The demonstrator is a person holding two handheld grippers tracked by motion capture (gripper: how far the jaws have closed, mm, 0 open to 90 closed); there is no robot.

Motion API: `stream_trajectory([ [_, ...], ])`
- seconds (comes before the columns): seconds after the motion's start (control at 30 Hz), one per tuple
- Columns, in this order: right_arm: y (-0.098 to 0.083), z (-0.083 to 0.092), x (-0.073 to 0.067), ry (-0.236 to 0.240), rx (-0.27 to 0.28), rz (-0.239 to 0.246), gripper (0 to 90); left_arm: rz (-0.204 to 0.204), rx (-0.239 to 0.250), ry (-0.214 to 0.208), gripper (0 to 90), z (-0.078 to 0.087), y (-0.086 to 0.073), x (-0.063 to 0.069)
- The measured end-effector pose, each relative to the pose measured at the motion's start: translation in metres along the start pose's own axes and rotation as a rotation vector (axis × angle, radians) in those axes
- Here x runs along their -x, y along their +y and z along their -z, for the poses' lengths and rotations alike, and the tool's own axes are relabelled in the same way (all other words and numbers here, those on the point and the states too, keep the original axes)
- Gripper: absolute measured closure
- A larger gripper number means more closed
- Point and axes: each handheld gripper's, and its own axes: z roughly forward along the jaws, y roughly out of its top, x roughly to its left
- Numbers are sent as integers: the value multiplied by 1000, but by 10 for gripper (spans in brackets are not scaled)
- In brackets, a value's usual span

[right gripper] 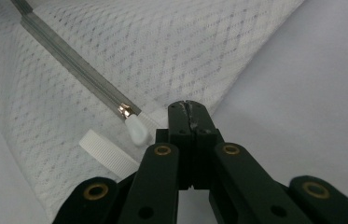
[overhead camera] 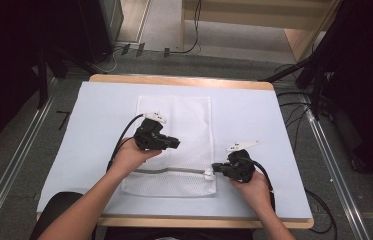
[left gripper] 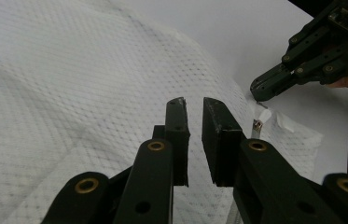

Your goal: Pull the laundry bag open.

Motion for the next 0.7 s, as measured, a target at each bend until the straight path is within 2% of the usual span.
stream_trajectory([
  [0.23,0,-1,-8,13,-21,18,900,-35,-21,1,792,-6,0,3],
  [0.37,1,-3,-13,13,-27,41,900,-28,-35,3,750,-9,0,3],
  [0.7,4,-10,-27,47,-42,63,900,-18,-22,6,713,-8,-1,1],
])
